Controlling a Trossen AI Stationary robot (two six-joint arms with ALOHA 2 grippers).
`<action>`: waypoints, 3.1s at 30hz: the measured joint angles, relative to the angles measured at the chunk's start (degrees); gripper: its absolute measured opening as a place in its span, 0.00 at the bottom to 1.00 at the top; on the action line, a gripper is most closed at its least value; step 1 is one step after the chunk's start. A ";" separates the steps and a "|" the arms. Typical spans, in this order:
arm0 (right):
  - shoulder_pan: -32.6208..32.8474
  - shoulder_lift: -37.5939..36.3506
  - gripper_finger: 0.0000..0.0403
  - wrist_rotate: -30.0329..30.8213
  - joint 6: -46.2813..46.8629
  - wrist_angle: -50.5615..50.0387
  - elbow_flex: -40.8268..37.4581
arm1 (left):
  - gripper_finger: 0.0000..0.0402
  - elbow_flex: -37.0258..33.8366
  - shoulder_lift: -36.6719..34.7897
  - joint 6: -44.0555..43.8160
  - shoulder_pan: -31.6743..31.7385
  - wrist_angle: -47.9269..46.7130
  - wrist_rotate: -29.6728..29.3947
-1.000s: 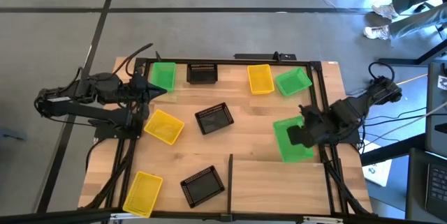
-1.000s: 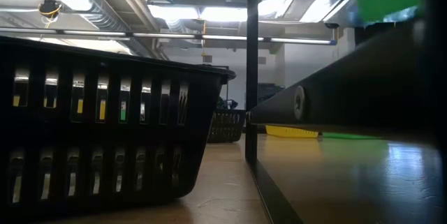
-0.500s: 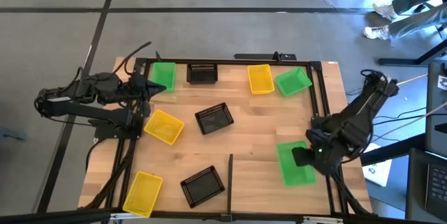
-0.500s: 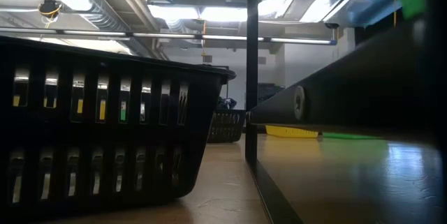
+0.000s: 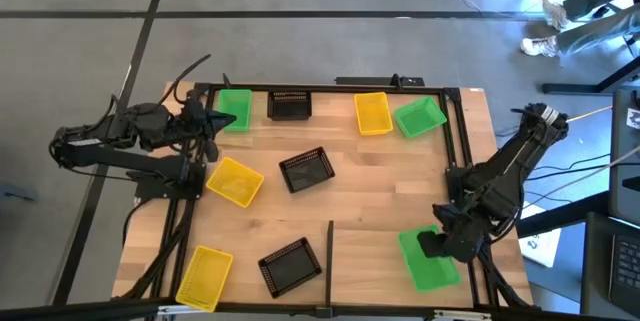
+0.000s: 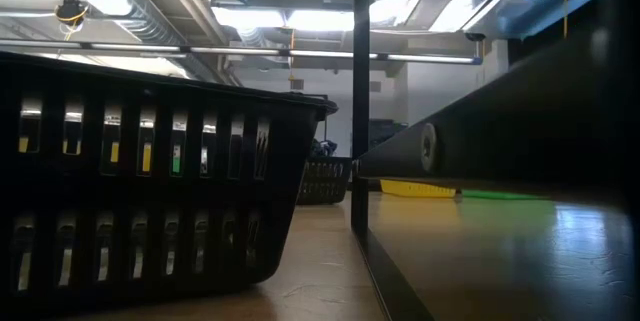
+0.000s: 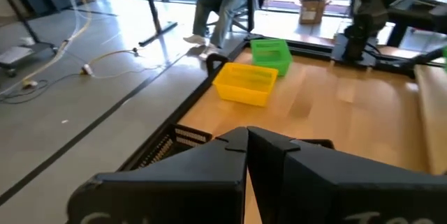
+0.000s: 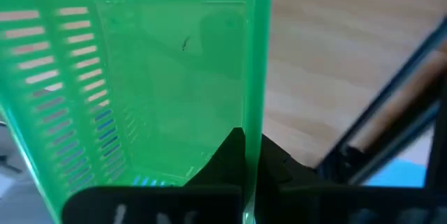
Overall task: Stack baskets on shelf by color
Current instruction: Put the bottom green bin on the shelf
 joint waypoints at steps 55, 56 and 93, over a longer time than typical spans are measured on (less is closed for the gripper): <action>-1.02 5.61 0.16 -6.55 -2.15 -0.84 -0.52 | 0.00 0.00 0.00 0.39 -0.02 0.25 -2.81; -1.14 5.60 0.16 -6.61 -2.15 -2.90 0.46 | 0.00 0.00 -0.02 0.39 -0.01 0.26 -2.83; -12.05 24.50 0.00 7.58 -30.81 16.83 14.88 | 0.00 0.00 0.00 4.63 -0.02 -0.22 11.82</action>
